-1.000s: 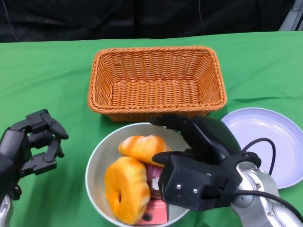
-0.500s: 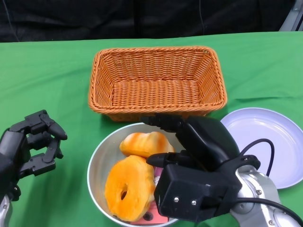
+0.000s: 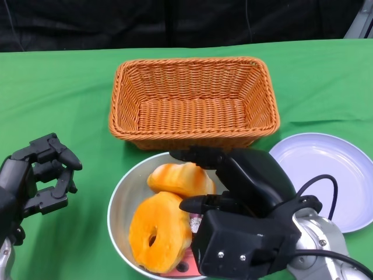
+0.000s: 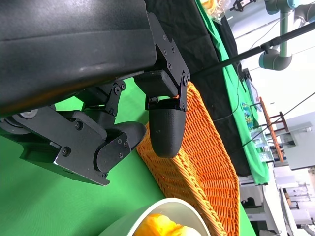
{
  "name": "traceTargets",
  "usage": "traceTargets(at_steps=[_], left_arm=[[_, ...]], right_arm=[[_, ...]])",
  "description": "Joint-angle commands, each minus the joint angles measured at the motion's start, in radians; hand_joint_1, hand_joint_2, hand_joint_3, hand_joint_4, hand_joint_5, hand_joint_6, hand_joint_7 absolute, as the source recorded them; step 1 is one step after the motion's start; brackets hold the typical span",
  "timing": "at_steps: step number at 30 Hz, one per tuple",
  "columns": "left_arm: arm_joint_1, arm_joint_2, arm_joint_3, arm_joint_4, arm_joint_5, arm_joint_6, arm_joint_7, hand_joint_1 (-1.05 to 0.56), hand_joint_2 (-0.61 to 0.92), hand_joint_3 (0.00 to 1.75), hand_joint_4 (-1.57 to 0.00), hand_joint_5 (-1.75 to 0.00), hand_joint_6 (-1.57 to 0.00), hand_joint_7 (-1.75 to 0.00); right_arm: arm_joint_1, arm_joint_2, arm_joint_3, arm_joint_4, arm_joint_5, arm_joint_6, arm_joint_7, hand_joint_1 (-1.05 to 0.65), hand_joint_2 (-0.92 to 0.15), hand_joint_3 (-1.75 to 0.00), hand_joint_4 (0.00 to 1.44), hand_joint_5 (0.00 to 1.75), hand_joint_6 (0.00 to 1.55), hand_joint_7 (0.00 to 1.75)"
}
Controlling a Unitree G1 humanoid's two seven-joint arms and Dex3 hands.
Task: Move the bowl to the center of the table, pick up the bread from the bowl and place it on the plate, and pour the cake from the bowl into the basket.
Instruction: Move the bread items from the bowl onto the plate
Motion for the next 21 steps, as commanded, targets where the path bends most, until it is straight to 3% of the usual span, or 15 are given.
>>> traceTargets(at_steps=[1,11,21], left_arm=[[-0.011,0.020,0.006,0.008,0.001,-0.003,0.009,-0.01,0.64,1.02,-0.71,-1.75,-0.71,-1.46],[-0.009,0.018,0.005,0.005,0.002,-0.005,0.010,-0.01,0.64,1.02,-0.71,-1.75,-0.70,-1.47],[-0.010,0.019,0.001,0.007,0.010,-0.002,0.015,-0.02,0.63,1.03,-0.71,-1.75,-0.70,-1.47]], right_arm=[[-0.036,-0.020,-0.039,0.018,0.046,0.010,0.063,-0.74,-0.92,-0.07,0.67,0.19,0.59,0.00],[-0.134,-0.046,-0.114,0.083,0.142,0.036,0.164,-0.79,-0.92,-0.13,0.64,0.14,0.55,0.00],[-0.163,-0.046,-0.121,0.103,0.152,0.045,0.153,-0.79,-0.92,-0.14,0.63,0.10,0.55,0.00]])
